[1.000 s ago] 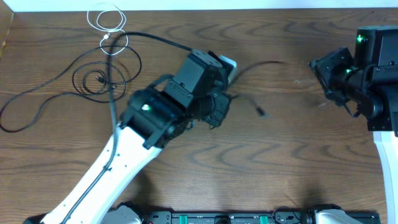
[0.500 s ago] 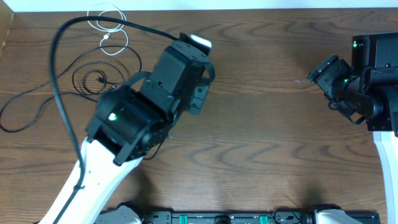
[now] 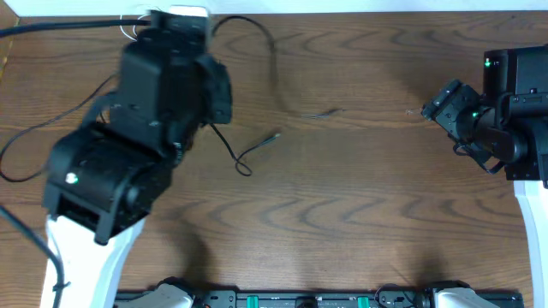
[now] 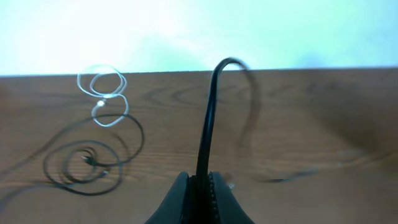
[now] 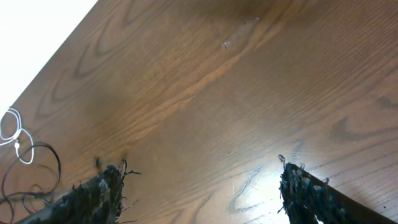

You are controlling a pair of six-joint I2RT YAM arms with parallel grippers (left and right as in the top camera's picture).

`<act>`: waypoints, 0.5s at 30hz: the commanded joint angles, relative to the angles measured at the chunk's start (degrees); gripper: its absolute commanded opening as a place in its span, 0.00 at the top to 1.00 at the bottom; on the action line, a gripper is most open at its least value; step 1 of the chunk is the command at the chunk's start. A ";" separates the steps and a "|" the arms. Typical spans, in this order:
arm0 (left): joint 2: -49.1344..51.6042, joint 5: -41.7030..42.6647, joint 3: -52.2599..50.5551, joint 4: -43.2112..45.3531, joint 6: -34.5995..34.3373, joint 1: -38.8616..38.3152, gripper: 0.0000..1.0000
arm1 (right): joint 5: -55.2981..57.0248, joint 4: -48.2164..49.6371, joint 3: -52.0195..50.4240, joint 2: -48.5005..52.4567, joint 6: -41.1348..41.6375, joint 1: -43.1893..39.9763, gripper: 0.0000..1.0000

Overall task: Untangle cables
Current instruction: 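Carry the black cable with the left gripper to the top-left pile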

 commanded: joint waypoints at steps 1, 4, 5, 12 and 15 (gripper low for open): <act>-1.05 6.43 1.09 -0.24 -3.08 3.34 0.93 | 0.81 -0.02 0.79 0.00 -1.03 -0.33 0.21; -0.83 6.99 0.98 -2.69 -3.10 7.28 0.93 | 0.85 -0.33 0.79 0.24 -1.05 -0.33 0.21; -0.76 7.54 0.98 -3.76 -3.10 8.61 0.93 | 0.85 -0.48 0.79 0.24 -1.05 -0.33 0.21; -0.68 11.93 -0.13 -8.46 -3.08 19.91 0.92 | 0.83 -0.46 0.79 0.24 -1.05 -0.33 0.21; -0.50 18.71 -1.20 -8.98 -3.08 25.75 0.93 | 0.83 -0.59 0.79 0.24 -1.05 -0.33 0.21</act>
